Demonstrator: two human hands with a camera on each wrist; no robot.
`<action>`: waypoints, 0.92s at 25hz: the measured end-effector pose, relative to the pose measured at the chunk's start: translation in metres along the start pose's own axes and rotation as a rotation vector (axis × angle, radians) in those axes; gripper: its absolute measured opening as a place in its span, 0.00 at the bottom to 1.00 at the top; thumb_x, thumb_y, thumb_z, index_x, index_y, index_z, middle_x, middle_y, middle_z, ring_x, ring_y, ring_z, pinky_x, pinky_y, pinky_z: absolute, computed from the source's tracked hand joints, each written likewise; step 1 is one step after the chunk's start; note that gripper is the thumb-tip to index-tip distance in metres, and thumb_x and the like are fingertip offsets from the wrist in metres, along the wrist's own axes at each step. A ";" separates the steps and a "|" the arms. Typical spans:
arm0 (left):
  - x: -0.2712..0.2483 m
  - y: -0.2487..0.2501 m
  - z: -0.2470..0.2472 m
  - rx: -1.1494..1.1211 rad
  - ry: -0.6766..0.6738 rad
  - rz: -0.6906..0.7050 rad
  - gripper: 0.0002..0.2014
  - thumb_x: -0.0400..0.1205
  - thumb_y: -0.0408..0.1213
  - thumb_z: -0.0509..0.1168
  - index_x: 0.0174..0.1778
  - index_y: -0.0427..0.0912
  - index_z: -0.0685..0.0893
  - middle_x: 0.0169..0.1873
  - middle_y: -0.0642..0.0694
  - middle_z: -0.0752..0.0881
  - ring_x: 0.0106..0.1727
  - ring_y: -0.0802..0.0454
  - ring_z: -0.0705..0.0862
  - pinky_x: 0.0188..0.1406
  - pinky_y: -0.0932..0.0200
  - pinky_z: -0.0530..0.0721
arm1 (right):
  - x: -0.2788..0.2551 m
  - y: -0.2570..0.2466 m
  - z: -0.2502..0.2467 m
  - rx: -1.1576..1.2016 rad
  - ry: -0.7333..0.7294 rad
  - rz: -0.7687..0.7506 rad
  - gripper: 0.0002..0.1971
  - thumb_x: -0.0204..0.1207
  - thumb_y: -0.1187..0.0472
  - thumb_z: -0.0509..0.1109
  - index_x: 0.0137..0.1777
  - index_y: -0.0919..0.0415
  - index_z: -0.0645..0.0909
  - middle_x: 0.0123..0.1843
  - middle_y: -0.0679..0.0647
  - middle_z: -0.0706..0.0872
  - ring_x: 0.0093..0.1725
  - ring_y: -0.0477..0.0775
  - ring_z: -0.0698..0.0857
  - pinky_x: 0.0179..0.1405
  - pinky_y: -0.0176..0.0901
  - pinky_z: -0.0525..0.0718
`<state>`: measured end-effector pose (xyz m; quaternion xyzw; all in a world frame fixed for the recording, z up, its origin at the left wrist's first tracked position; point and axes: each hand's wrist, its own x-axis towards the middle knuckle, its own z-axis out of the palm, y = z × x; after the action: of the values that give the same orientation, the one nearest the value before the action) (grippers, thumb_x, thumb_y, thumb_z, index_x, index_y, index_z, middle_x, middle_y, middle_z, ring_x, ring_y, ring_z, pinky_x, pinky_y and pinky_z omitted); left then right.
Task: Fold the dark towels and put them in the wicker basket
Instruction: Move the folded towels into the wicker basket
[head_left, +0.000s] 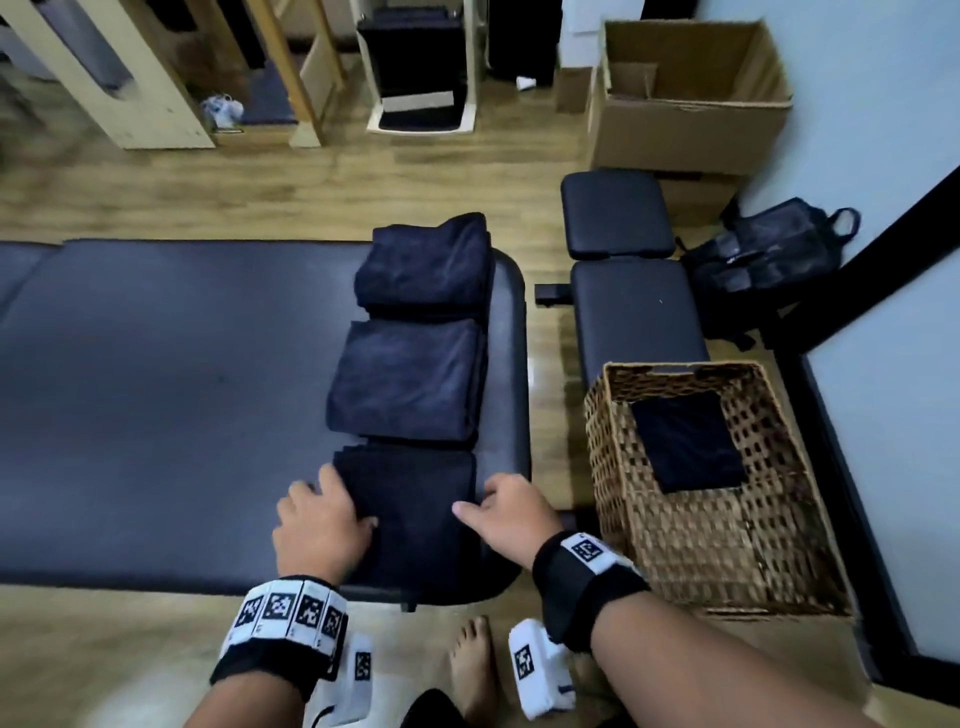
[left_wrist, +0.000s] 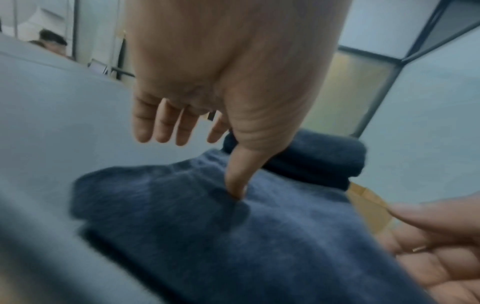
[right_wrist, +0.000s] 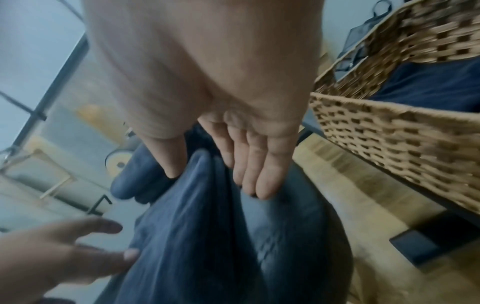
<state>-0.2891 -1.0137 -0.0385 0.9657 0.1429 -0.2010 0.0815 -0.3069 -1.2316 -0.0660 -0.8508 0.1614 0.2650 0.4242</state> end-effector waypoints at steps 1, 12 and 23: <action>0.005 -0.007 0.005 -0.062 -0.044 -0.027 0.31 0.74 0.49 0.76 0.64 0.37 0.69 0.61 0.31 0.77 0.64 0.28 0.76 0.60 0.37 0.78 | -0.002 -0.008 0.012 -0.014 0.029 0.024 0.24 0.65 0.34 0.72 0.44 0.57 0.82 0.43 0.54 0.90 0.48 0.59 0.89 0.44 0.45 0.83; 0.001 0.035 0.042 -0.417 -0.374 0.027 0.28 0.57 0.57 0.78 0.48 0.46 0.86 0.43 0.46 0.91 0.46 0.41 0.90 0.47 0.44 0.90 | -0.010 0.039 -0.010 0.204 0.127 0.212 0.17 0.57 0.55 0.71 0.47 0.58 0.86 0.45 0.51 0.91 0.47 0.58 0.88 0.47 0.50 0.90; -0.027 0.258 0.062 -0.316 -0.386 0.262 0.21 0.68 0.49 0.81 0.52 0.44 0.86 0.48 0.47 0.90 0.53 0.45 0.87 0.53 0.53 0.84 | -0.002 0.178 -0.158 0.451 0.302 0.336 0.12 0.63 0.58 0.72 0.48 0.53 0.86 0.44 0.50 0.91 0.46 0.55 0.89 0.47 0.48 0.89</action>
<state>-0.2562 -1.2778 -0.0580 0.8952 0.0280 -0.3441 0.2819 -0.3481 -1.4633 -0.0988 -0.7266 0.4154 0.1593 0.5235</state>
